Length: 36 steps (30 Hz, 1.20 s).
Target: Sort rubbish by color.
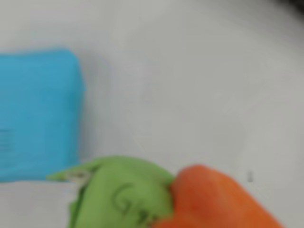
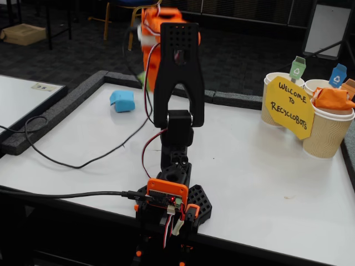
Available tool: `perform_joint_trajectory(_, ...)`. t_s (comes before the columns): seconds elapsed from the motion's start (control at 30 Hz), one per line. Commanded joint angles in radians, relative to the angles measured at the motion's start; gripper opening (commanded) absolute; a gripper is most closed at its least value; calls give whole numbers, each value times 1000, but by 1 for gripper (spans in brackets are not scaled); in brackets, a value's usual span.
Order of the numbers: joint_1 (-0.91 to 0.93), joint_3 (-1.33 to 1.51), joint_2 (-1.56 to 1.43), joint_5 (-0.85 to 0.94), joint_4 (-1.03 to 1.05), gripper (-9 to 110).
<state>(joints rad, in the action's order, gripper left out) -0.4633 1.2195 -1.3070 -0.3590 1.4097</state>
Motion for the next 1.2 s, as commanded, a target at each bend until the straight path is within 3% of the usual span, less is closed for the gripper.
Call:
perform_joint_trajectory(0.0,74,64,-557,124,9,0)
perform_joint_trajectory(0.37,357,606,-1204,328,-135,0)
perform_joint_trajectory(0.67,545,950,-1554,423,-255,0)
perform_joint_trajectory(1.17,798,1173,-1888,489,-327,0)
